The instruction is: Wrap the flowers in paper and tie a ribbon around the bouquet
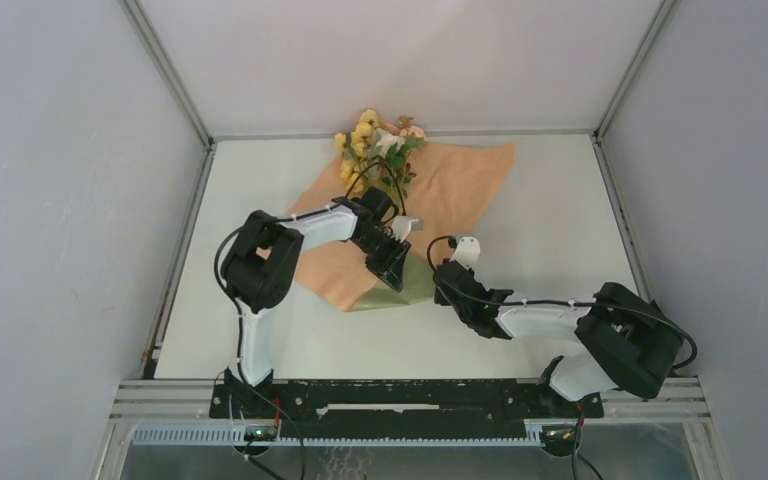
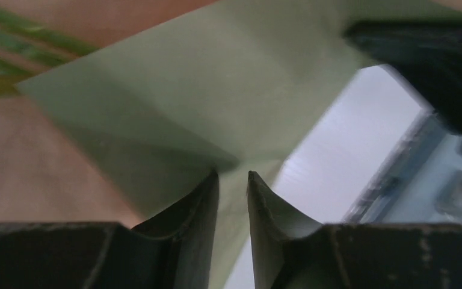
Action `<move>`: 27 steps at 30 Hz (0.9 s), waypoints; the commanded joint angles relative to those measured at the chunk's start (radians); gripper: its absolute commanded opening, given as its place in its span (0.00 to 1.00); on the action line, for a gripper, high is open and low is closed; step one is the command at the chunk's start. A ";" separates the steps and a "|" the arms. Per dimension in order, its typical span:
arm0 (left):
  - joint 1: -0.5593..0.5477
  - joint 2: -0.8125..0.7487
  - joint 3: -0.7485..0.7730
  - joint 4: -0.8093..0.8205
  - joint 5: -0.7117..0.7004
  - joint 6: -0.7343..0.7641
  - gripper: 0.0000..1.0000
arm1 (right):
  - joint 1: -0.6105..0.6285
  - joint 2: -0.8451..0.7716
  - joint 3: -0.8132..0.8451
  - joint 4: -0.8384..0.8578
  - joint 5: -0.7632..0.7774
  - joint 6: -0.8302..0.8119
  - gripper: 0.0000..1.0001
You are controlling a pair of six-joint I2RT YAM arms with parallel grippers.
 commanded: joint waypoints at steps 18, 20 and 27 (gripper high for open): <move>0.064 0.138 0.036 0.125 -0.052 -0.203 0.32 | 0.341 0.268 0.431 -0.145 0.330 -0.543 0.00; 0.075 0.134 0.030 0.135 -0.035 -0.211 0.32 | 0.364 0.304 0.458 -0.146 0.336 -0.572 0.00; 0.095 0.121 0.003 0.157 -0.052 -0.209 0.33 | 0.339 0.261 0.459 -0.231 0.307 -0.431 0.36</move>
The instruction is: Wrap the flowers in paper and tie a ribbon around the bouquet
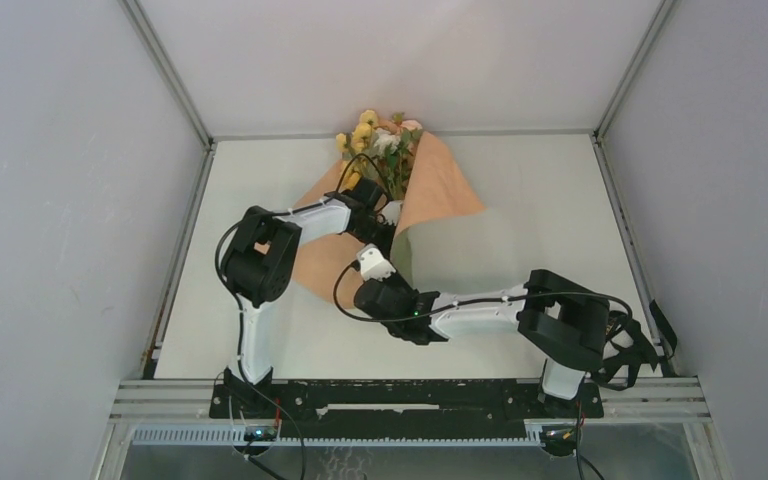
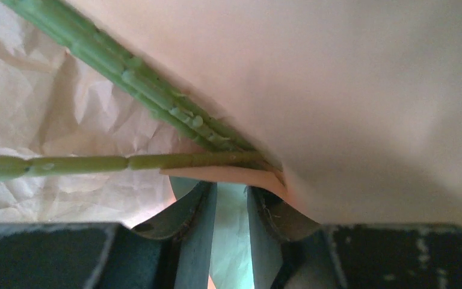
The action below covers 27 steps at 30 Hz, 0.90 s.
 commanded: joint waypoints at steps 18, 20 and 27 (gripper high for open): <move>0.012 -0.001 -0.074 0.065 -0.113 0.050 0.33 | -0.349 -0.299 -0.455 0.367 -0.447 0.530 0.64; 0.009 -0.001 -0.074 0.065 -0.114 0.053 0.33 | -0.351 -0.295 -0.455 0.343 -0.392 0.548 0.61; 0.005 -0.005 -0.071 0.064 -0.135 0.064 0.34 | -0.350 -0.352 -0.444 0.165 -0.145 0.572 0.31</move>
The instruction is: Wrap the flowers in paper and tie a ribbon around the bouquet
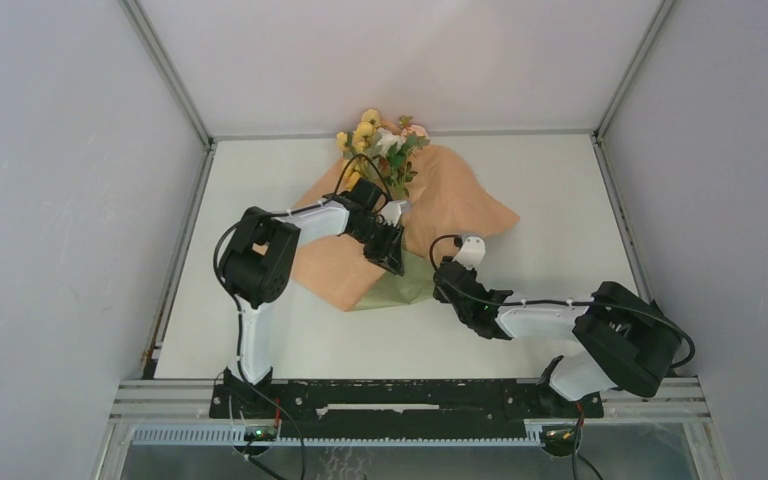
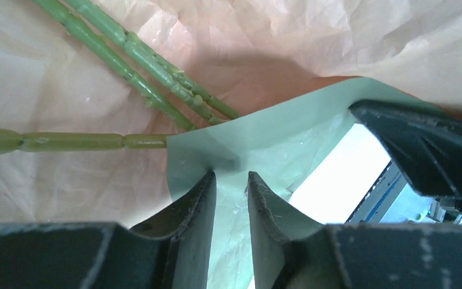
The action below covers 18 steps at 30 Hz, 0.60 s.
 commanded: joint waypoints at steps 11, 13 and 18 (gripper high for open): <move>-0.112 -0.206 0.075 -0.202 -0.161 0.265 0.42 | 0.033 -0.040 0.050 -0.081 0.013 -0.063 0.09; -0.132 -0.216 0.070 -0.186 -0.128 0.250 0.43 | 0.033 -0.061 0.049 -0.099 -0.013 -0.045 0.10; -0.139 -0.117 0.058 -0.092 -0.122 0.146 0.41 | 0.037 -0.111 0.049 -0.168 -0.034 0.018 0.10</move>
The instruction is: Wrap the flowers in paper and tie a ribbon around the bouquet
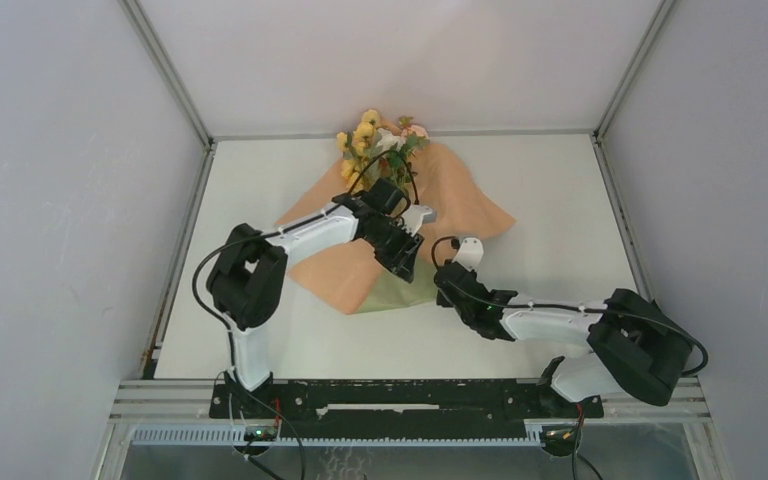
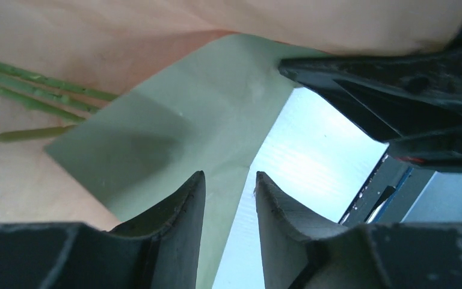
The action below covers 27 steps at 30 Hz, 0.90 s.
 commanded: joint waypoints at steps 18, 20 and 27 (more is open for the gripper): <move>0.002 0.181 0.006 0.137 -0.106 -0.052 0.40 | -0.401 -0.199 -0.074 0.149 -0.508 0.018 0.57; 0.002 0.179 0.003 0.139 -0.111 -0.047 0.40 | -0.480 -0.204 -0.086 0.185 -0.570 0.043 0.58; 0.001 0.171 -0.002 0.138 -0.122 -0.038 0.40 | -0.697 -0.081 -0.069 0.298 -0.723 0.138 0.58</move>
